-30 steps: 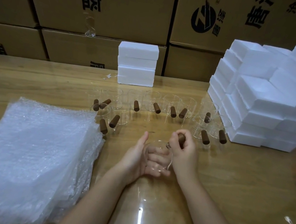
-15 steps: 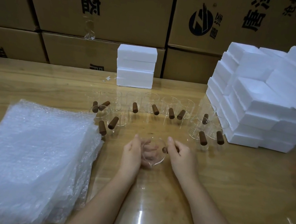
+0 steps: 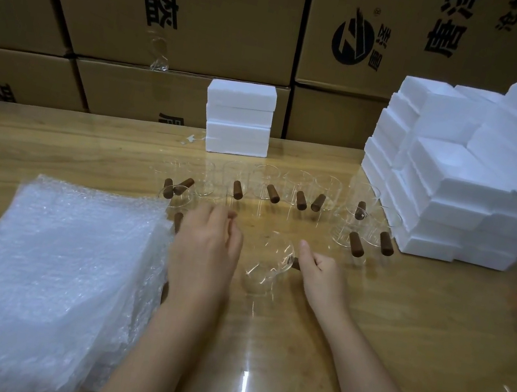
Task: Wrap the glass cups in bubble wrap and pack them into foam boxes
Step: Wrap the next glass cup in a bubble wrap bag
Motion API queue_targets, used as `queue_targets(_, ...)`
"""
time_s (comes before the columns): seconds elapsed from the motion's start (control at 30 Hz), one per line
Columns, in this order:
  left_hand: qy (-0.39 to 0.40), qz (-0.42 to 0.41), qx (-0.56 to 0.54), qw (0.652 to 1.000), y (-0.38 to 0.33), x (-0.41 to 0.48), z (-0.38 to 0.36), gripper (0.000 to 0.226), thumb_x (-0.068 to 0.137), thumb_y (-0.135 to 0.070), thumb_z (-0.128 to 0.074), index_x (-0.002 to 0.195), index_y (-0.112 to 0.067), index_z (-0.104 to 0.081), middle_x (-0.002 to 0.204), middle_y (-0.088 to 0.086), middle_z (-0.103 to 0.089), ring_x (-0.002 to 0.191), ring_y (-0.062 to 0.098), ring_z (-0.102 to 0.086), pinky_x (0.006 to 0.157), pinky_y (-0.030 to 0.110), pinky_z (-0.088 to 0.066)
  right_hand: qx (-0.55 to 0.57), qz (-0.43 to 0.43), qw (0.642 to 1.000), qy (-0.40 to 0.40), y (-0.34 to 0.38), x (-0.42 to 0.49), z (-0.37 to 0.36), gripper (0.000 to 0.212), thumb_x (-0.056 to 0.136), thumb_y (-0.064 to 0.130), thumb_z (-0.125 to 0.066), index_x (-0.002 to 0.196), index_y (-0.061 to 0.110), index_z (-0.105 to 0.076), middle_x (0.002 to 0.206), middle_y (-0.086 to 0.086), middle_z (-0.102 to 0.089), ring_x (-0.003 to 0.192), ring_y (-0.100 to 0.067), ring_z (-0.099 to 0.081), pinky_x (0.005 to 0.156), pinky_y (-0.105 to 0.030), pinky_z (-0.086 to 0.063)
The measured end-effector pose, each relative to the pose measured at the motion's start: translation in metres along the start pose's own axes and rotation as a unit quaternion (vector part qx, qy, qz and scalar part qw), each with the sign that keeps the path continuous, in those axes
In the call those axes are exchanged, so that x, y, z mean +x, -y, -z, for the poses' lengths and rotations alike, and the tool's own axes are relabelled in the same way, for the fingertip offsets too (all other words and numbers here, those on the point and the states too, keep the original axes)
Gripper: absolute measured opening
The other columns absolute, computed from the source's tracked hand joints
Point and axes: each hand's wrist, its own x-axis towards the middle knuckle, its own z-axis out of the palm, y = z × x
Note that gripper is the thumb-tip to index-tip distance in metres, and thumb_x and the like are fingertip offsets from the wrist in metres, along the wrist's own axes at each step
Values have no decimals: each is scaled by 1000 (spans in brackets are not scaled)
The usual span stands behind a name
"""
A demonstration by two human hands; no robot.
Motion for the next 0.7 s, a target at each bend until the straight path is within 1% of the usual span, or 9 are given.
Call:
queue_targets(0.07, -57, -14, 67, 996, -1, 12, 21, 6, 77, -1, -68, 83, -3, -70, 83, 13, -63, 72, 33, -55, 54, 30, -34, -14, -5, 1000, -11, 0, 0, 1, 58, 96, 51, -39, 43, 27, -38, 37, 6, -27, 45, -13, -27, 50, -31, -21)
queue_targets(0.13, -53, 13, 129, 990, 5, 21, 41, 8, 77, -4, -68, 86, -3, -69, 86, 16, -60, 75, 34, -51, 56, 35, -35, -30, -7, 999, -23, -1, 1, 3, 61, 96, 51, -39, 42, 22, -35, 38, 5, -25, 44, -13, -27, 49, -31, -20)
queue_targets(0.2, 35, 83, 203, 975, 15, 27, 58, 20, 81, -15, -66, 98, -3, -67, 97, 19, -57, 87, 37, -50, 65, 41, -37, -58, -8, 998, -30, -1, 1, 4, 62, 95, 52, -38, 44, 17, -28, 40, 5, -25, 44, -15, -30, 48, -30, -21)
queue_targets(0.27, 160, 150, 287, 932, 23, 31, 68, 38, 86, -34, -62, 112, -6, -60, 111, 17, -52, 102, 36, -46, 72, 39, -36, -83, -10, 996, -34, -1, 2, 5, 61, 95, 52, -38, 47, 15, -28, 42, 4, -30, 45, -17, -34, 48, -30, -24)
queue_targets(0.33, 234, 170, 326, 900, 27, 31, 73, 47, 86, -44, -60, 119, -10, -54, 118, 13, -47, 107, 32, -44, 72, 34, -35, -100, -12, 994, -35, -2, 3, 6, 60, 95, 52, -37, 49, 13, -33, 44, 1, -36, 47, -19, -39, 48, -30, -26)
queue_targets(0.43, 247, 183, 295, 905, 33, 31, 76, 36, 90, -32, -59, 120, -13, -54, 119, 11, -47, 103, 30, -49, 65, 32, -36, -131, -13, 991, -38, -2, 3, 5, 61, 95, 52, -35, 52, 10, -43, 46, -1, -45, 48, -20, -47, 47, -29, -30)
queue_targets(0.5, 233, 190, 270, 915, 39, 31, 77, 27, 92, -24, -57, 115, -11, -58, 115, 12, -52, 98, 32, -53, 65, 32, -36, -157, -13, 986, -45, -3, 2, 5, 60, 95, 53, -34, 56, 11, -51, 48, -1, -50, 50, -19, -51, 46, -27, -31)
queue_targets(0.57, 212, 198, 240, 927, 45, 34, 80, 23, 92, -24, -58, 110, -10, -61, 109, 13, -57, 94, 34, -55, 67, 33, -38, -174, -14, 983, -52, -3, 2, 5, 57, 95, 54, -33, 64, 12, -56, 52, 0, -54, 54, -18, -54, 47, -27, -34)
queue_targets(0.7, 174, 197, 187, 947, 49, 38, 88, 18, 92, -24, -61, 98, -9, -67, 90, 11, -63, 81, 30, -56, 64, 33, -37, -164, -17, 985, -54, -4, 1, 6, 50, 94, 55, -34, 66, 18, -49, 56, 2, -55, 58, -18, -55, 51, -28, -38)
